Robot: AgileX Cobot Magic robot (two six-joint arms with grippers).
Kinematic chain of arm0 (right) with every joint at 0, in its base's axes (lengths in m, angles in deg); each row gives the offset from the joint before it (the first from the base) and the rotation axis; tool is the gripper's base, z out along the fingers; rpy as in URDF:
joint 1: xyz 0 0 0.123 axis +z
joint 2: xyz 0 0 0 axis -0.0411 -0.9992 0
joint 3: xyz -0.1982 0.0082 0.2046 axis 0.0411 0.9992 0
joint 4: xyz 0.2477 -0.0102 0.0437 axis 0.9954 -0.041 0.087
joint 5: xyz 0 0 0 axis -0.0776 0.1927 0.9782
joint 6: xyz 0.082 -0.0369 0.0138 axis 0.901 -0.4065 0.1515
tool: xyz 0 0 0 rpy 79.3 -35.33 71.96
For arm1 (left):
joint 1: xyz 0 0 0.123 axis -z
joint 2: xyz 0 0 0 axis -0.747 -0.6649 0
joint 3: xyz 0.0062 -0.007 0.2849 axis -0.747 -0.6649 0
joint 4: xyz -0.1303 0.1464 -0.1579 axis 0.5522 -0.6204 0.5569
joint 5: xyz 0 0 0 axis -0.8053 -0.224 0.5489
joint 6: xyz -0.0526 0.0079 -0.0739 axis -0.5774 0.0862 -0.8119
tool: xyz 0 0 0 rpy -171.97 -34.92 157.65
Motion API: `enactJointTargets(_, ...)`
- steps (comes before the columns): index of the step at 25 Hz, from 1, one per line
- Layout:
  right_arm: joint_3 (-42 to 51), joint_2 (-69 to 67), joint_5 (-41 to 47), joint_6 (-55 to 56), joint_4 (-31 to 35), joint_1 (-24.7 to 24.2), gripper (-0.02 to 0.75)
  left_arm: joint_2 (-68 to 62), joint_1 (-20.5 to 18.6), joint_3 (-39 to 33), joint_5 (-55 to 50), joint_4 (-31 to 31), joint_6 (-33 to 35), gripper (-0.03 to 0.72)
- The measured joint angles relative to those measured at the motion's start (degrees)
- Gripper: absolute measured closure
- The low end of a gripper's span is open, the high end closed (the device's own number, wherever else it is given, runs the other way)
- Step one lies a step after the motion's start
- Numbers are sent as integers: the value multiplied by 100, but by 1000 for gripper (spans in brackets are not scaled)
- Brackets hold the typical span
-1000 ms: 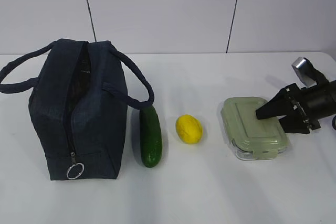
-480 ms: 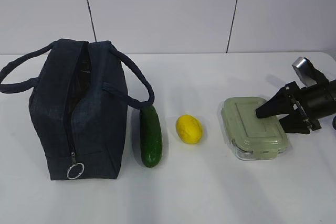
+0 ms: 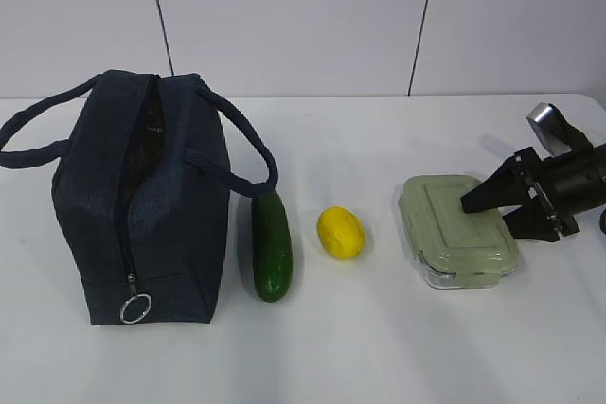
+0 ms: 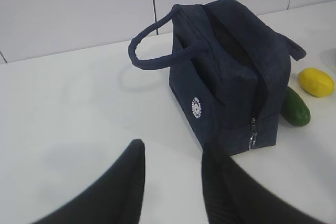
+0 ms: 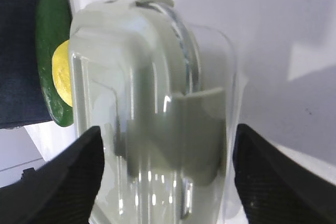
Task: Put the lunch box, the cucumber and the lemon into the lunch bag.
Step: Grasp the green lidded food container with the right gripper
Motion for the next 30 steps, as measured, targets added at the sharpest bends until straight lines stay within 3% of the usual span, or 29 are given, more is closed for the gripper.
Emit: enactJointTargets(30,0,0,0,0,-110,0,184,0,0,0,0,0,0,424)
